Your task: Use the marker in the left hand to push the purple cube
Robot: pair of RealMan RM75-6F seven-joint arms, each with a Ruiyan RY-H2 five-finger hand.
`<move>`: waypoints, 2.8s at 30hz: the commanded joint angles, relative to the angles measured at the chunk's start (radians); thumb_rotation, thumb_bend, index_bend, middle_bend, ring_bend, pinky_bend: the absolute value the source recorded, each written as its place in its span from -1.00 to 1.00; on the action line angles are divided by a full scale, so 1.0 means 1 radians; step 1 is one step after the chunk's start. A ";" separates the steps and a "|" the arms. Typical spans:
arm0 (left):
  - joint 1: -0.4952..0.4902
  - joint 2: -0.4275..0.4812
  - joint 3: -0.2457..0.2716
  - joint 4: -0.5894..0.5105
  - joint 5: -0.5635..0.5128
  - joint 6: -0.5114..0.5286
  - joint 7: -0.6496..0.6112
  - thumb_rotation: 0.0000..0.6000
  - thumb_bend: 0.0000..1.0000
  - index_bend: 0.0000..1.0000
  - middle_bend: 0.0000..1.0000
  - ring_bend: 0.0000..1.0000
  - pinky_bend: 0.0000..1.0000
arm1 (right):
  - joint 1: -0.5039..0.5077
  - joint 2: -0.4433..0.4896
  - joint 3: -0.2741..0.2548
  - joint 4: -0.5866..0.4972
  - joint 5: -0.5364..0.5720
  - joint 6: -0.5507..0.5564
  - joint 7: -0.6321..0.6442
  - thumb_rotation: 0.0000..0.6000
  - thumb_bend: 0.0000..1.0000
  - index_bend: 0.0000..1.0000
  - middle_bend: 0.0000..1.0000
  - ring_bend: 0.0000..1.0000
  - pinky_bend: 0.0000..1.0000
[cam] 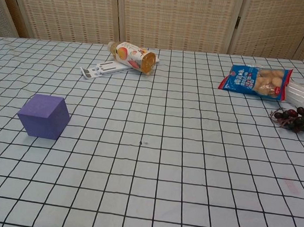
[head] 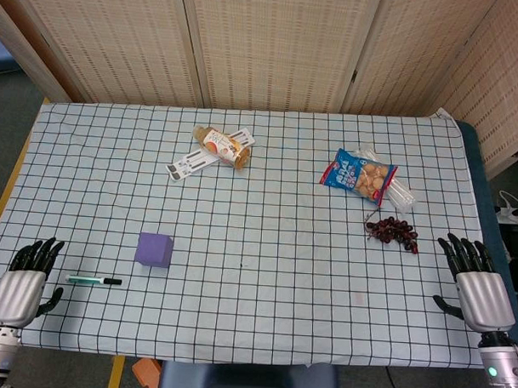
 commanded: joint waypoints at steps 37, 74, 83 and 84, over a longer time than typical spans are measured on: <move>-0.090 -0.294 0.058 0.477 0.073 -0.149 0.128 1.00 -0.25 -0.28 -0.30 0.06 0.38 | -0.005 -0.009 -0.001 -0.011 0.019 -0.009 -0.034 1.00 -0.87 -1.00 -1.00 -1.00 -1.00; -0.168 -0.547 0.065 1.198 0.256 0.154 -0.367 1.00 0.27 0.63 0.58 0.44 0.68 | -0.013 -0.004 -0.009 -0.043 0.042 -0.010 -0.086 1.00 -0.88 -1.00 -1.00 -1.00 -1.00; -0.227 -0.624 0.060 1.394 0.232 0.050 -0.543 1.00 0.27 0.62 0.61 0.44 0.68 | -0.019 -0.011 -0.006 -0.045 0.044 0.004 -0.105 1.00 -0.87 -1.00 -1.00 -1.00 -1.00; -0.233 -0.631 0.063 1.405 0.233 0.036 -0.546 1.00 0.27 0.62 0.61 0.44 0.68 | -0.019 -0.010 -0.007 -0.046 0.047 0.000 -0.101 1.00 -0.87 -1.00 -1.00 -1.00 -1.00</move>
